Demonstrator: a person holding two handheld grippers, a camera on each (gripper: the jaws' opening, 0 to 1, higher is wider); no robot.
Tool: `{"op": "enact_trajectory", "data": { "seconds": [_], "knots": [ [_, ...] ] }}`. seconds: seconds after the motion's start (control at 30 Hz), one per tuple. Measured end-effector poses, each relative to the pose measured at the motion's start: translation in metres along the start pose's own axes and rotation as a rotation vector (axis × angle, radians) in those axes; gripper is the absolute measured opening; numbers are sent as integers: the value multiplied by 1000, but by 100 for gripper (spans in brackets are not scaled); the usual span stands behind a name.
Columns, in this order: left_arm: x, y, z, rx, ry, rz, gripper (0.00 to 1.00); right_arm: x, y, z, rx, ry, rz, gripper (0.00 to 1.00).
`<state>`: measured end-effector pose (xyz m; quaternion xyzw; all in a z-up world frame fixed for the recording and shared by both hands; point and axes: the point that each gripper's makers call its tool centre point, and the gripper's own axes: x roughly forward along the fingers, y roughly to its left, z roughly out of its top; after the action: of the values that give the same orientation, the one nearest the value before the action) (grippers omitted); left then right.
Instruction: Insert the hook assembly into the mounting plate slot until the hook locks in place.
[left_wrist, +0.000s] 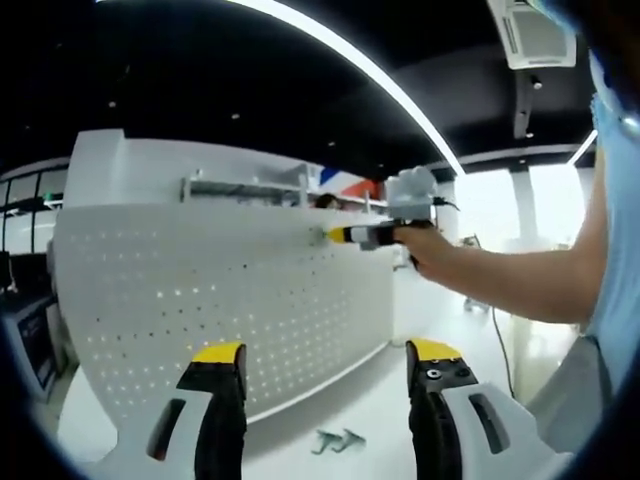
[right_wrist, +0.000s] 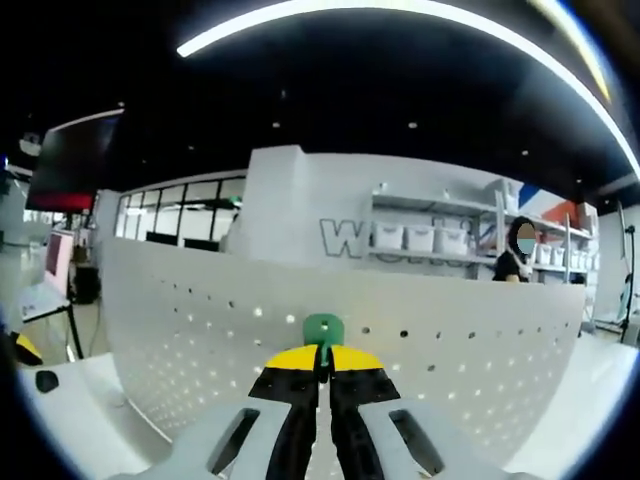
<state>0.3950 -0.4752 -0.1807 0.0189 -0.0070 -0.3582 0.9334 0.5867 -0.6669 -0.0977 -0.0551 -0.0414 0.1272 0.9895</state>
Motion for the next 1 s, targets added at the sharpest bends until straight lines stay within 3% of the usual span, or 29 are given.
{"op": "enact_trajectory", "data": {
  "seconds": [1.0],
  "knots": [
    [0,3,2,-16,-8,-4,64,10,-2,-5,-19,3,-24,0]
  ]
}}
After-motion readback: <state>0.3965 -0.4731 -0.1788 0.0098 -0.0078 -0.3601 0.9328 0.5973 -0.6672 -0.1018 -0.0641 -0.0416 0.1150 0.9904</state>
